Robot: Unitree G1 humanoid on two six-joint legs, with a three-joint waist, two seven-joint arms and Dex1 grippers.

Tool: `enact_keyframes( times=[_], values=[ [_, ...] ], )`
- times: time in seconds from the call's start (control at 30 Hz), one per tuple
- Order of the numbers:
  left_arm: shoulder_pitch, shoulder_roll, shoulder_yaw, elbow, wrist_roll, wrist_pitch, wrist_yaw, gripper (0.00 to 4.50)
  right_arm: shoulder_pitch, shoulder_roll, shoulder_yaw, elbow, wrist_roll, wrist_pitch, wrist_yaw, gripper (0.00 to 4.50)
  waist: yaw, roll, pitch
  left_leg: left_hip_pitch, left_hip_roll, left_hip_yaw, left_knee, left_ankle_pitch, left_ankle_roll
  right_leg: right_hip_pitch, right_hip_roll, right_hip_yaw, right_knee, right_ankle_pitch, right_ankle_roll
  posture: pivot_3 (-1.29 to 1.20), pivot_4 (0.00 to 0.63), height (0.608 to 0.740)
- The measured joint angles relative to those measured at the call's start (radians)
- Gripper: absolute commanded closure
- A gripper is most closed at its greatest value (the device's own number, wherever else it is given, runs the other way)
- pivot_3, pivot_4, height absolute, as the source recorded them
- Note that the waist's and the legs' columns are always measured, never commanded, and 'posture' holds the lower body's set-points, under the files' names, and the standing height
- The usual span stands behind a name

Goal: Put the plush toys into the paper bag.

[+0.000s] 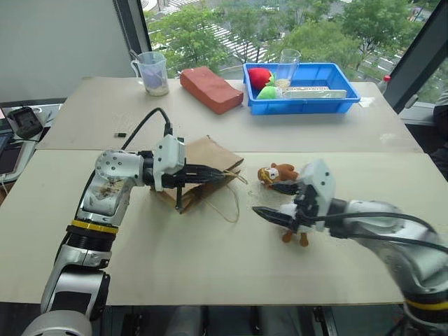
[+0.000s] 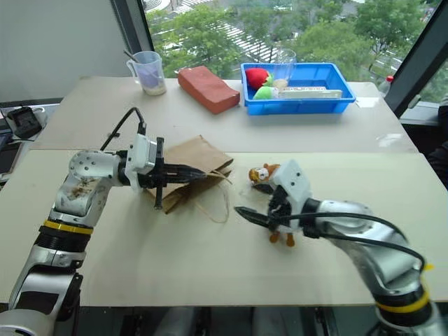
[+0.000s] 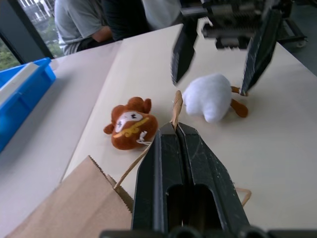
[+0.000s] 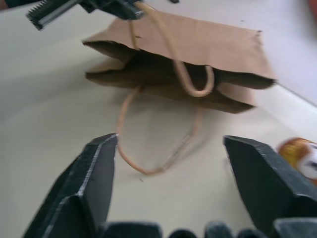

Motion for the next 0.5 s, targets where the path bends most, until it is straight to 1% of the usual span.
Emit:
enact_keyframes(
  times=[0.23,0.27,0.37,0.5],
  values=[
    [0.000,-0.007,0.002,0.010,0.003,-0.018,0.001,4.50,-0.086,0.196,0.091,0.160,-0.130,-0.102,-0.063,4.26,0.000,0.000,0.000,0.000,-0.003,0.000,0.000,0.002,-0.005,-0.001,-0.002,0.000,0.000,0.000,0.000,0.00,0.150,0.740],
    [-0.001,-0.011,0.003,0.010,0.003,-0.019,0.004,4.50,-0.103,0.230,0.102,0.199,-0.153,-0.126,-0.072,4.45,0.000,0.000,0.000,0.000,-0.003,0.000,0.000,0.002,-0.005,-0.001,-0.002,0.000,0.000,0.000,0.000,0.00,0.150,0.740],
    [-0.007,-0.025,0.013,0.015,0.003,-0.026,0.019,4.50,-0.149,0.330,0.144,0.318,-0.217,-0.199,-0.086,4.45,-0.003,0.000,0.000,0.000,-0.003,0.000,-0.001,0.003,-0.008,-0.003,-0.002,0.000,0.001,0.000,0.000,0.00,0.150,0.740],
    [-0.032,-0.033,0.031,0.037,0.003,-0.029,0.035,4.50,-0.198,0.423,0.169,0.462,-0.280,-0.275,-0.094,4.45,-0.007,0.000,0.000,-0.002,-0.004,0.000,-0.002,0.004,-0.009,-0.007,-0.002,-0.001,0.002,0.000,0.000,0.00,0.150,0.740]
  ],
)
